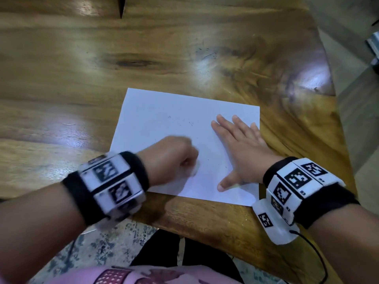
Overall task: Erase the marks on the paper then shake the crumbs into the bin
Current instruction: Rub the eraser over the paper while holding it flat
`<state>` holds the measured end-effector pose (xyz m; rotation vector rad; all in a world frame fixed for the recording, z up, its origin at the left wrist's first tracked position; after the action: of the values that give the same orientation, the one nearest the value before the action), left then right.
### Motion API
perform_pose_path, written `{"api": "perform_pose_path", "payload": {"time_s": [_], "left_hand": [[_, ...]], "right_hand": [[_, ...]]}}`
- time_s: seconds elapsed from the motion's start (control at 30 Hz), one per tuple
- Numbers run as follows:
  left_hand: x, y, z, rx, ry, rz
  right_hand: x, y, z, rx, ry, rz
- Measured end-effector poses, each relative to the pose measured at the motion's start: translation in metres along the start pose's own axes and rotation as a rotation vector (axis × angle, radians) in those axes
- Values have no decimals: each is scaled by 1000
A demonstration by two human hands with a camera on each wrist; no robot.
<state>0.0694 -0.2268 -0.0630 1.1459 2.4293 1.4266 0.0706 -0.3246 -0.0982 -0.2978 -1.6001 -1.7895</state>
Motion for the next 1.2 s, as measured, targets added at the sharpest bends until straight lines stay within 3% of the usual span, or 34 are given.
{"api": "perform_pose_path", "payload": {"time_s": [0.13,0.33,0.5,0.57,0.73,0.9,0.97,1.1,1.2], "left_hand": [[-33,13,-3,-34,21,-72],[33,-20,6,83,38,75],[-39,9,-15,-9,36,-44],[-46,5,-18,-33,51,-18],[11,-36,-19,39,-27,164],[-32,5,-14,-20,8,-53],[-20,1,-7,-21,2,-37],[22,-17,15,12,46,122],[-3,8,15,15,67,-27]], "right_hand": [[0,-1,-1,9,-3,-7],[1,0,-1,-12,1,-2],[1,1,0,-12,4,-4],[1,1,1,-10,8,1],[1,-1,0,-18,4,14],[1,-1,0,-11,0,11],[1,-1,0,-13,-2,17],[1,-1,0,-8,-7,24],[1,-1,2,-10,-11,24]]}}
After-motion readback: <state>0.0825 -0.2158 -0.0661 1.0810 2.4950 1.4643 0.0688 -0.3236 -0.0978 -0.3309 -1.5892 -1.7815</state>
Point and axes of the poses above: each hand's wrist, its own x-axis away from the middle knuckle, its own y-axis out of the back of the hand, z = x × y, the point moved 10 cm from there along -x, towards the middle knuckle
